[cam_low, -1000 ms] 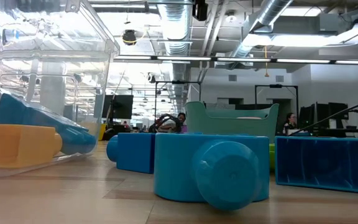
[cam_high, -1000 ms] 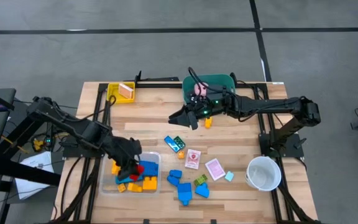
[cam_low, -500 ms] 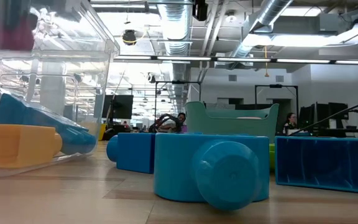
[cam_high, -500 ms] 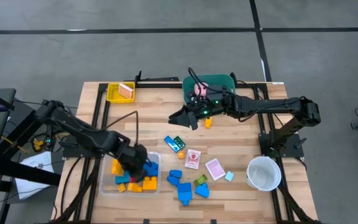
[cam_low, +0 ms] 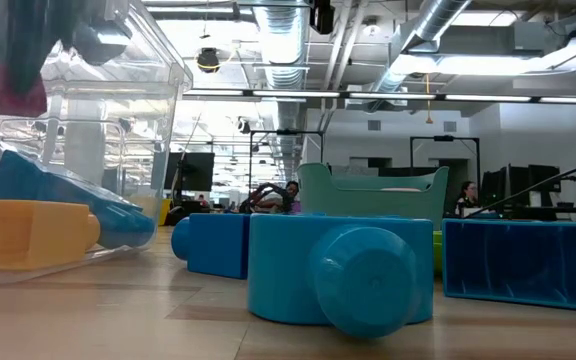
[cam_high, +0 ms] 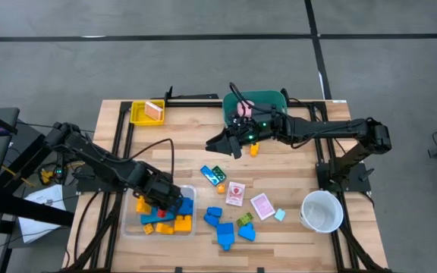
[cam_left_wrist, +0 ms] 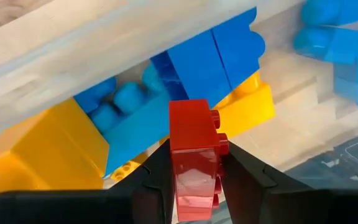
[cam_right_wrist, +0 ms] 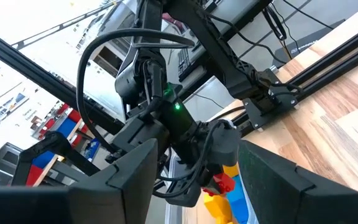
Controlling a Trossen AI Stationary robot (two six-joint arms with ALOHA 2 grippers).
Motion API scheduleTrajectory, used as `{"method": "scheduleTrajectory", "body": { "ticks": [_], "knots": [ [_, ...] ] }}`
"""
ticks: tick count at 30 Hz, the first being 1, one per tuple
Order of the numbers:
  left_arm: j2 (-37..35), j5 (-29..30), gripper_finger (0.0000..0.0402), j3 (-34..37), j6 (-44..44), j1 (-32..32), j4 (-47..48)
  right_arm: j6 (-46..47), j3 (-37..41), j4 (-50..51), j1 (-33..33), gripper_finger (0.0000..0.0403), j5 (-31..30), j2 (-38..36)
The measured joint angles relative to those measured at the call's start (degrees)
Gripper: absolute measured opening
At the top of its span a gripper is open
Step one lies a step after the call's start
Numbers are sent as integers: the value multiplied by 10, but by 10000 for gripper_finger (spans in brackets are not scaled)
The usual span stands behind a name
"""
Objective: Pick & Place Toys
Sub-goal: Put the red game piece into the transparent bin, then put the green game piece into the transparent bin
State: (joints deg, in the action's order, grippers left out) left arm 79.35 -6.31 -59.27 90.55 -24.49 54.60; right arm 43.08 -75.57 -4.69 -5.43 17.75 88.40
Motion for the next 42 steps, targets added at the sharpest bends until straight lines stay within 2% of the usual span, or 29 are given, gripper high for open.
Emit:
{"method": "scheduleTrajectory", "body": {
  "ticks": [7, 25, 35, 42],
  "knots": [
    [-2, 14, 101, 0, 5, 0, -2, -2, 0, 0, 0, 214, 0, 0],
    [-2, 20, 162, 0, -17, 0, -4, -2, 0, 0, -7, 214, 2, 0],
    [-13, 25, 183, 1, -97, 0, -109, -2, 0, 0, -7, 214, 2, 0],
    [-73, 89, 181, 1, -155, 0, -186, -11, 0, 17, -7, 214, 2, 0]
  ]
}}
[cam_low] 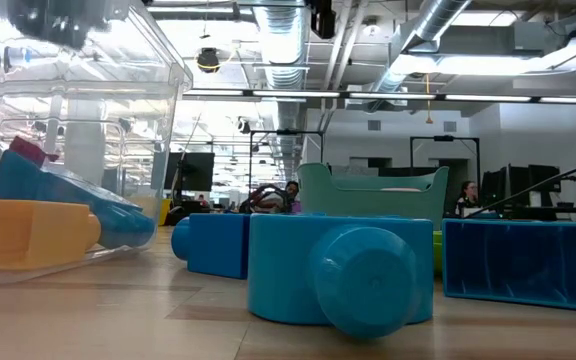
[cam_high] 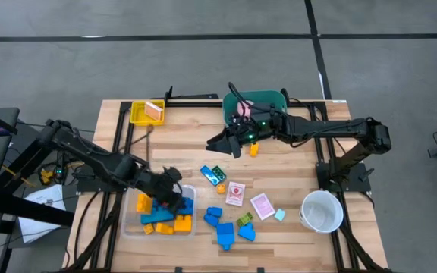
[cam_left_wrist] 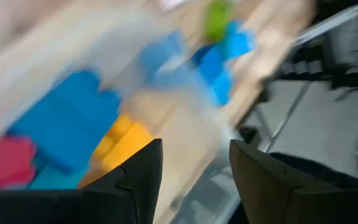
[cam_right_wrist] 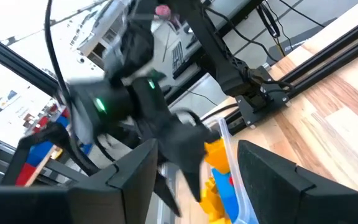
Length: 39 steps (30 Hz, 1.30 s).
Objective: Pick & Place Toys
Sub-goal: Put the green game piece into the transparent bin
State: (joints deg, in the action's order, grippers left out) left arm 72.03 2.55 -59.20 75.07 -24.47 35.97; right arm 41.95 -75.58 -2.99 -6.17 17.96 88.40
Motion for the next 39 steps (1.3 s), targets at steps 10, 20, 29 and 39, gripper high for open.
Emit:
{"method": "scheduleTrajectory", "body": {
  "ticks": [10, 20, 29, 39],
  "knots": [
    [-94, 125, 176, 0, -209, 0, -161, -21, 0, 122, -13, 214, -4, 0],
    [-114, 228, 197, 0, -364, 0, -293, -74, 0, 343, 3, 214, -151, 0],
    [-114, 292, 231, 0, -378, 1, -296, -61, -1, 341, 32, 214, -145, 51],
    [-113, 294, 257, 0, -378, 1, -300, -16, -3, 335, 54, 283, -113, 145]
  ]
}}
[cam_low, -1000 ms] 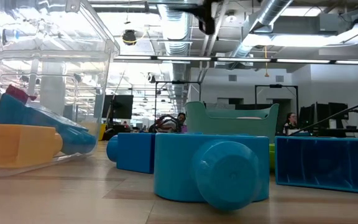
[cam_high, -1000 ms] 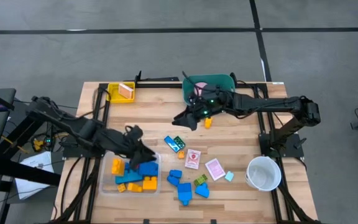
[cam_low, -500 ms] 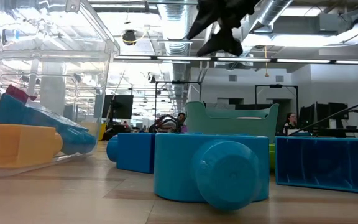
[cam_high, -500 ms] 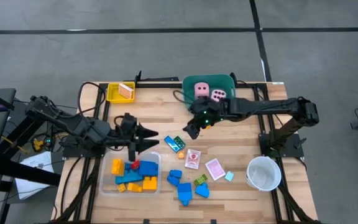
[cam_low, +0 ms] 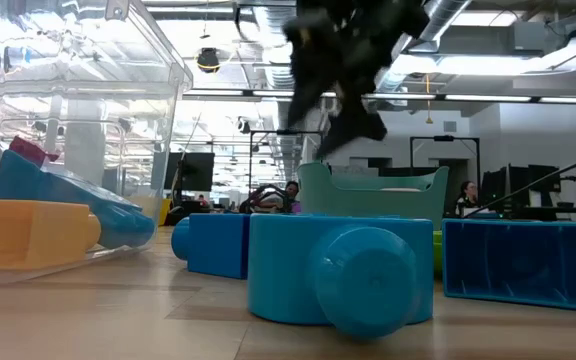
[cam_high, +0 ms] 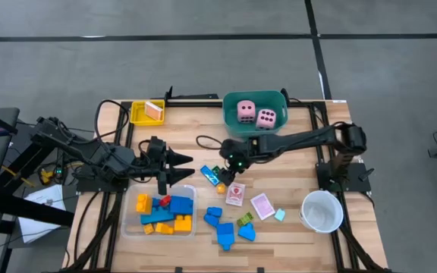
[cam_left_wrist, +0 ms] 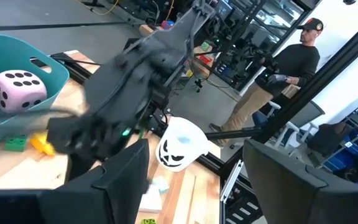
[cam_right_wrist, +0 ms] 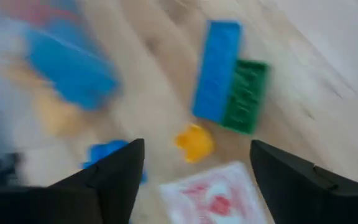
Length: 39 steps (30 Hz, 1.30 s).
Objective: Pick & Place Toys
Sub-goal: Put the green game piece into the transparent bin
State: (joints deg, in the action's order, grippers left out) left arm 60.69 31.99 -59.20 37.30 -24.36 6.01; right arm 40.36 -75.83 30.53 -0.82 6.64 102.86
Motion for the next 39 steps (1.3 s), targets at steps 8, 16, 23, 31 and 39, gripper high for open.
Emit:
{"method": "scheduleTrajectory", "body": {
  "ticks": [8, 16, 23, 31, 39],
  "knots": [
    [0, 0, 258, 0, 0, 0, -1, -12, -2, -1, 6, 306, -57, 55],
    [0, 0, 259, 0, 0, 0, -3, -17, -4, -11, 20, 306, -88, 92],
    [0, -1, 260, 0, 0, 0, -10, -33, -1, -14, 27, 306, -110, 109],
    [0, -1, 259, 0, 0, 0, -10, -34, -1, -38, 29, 306, -136, 109],
    [0, -1, 259, 0, 0, 0, -10, -34, -1, -54, 21, 306, -137, 137]
  ]
}}
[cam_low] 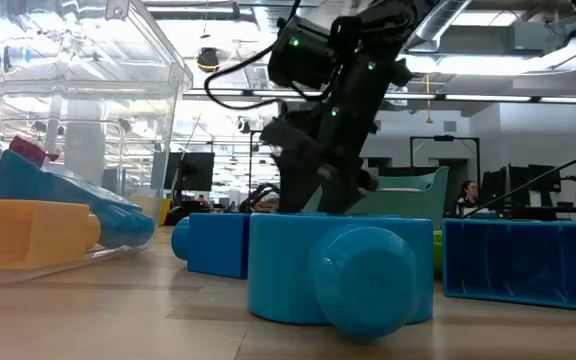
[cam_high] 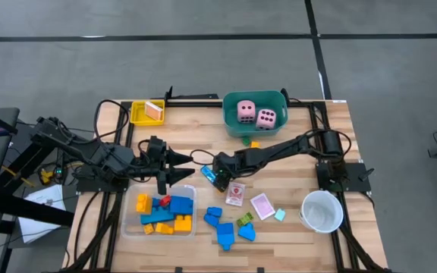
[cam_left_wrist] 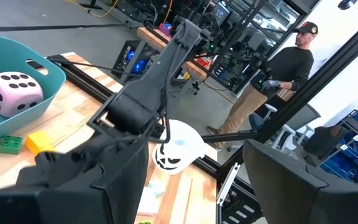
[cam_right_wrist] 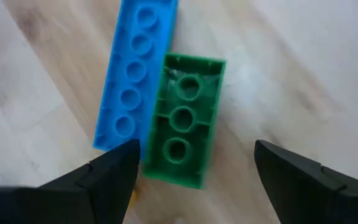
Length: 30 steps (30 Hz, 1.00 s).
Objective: Pick & Place Toys
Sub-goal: Put the green game piece into the transparent bin
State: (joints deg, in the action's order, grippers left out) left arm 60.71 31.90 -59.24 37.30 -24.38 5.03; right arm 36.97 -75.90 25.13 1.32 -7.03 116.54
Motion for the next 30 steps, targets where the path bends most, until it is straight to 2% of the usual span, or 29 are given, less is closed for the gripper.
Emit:
{"method": "scheduleTrajectory", "body": {
  "ticks": [5, 18, 24, 30],
  "knots": [
    [0, 0, 257, 0, 0, 0, -1, -1, -5, 0, 2, 306, 19, 23],
    [0, 0, 253, 0, 0, 0, 0, 1, -3, -1, -1, 296, -3, 17],
    [0, 0, 250, 0, 0, 0, 0, 3, -2, 1, -2, 245, -3, 17],
    [0, 0, 250, 0, 0, 0, 0, 3, -2, 0, -2, 154, 5, 17]
  ]
}}
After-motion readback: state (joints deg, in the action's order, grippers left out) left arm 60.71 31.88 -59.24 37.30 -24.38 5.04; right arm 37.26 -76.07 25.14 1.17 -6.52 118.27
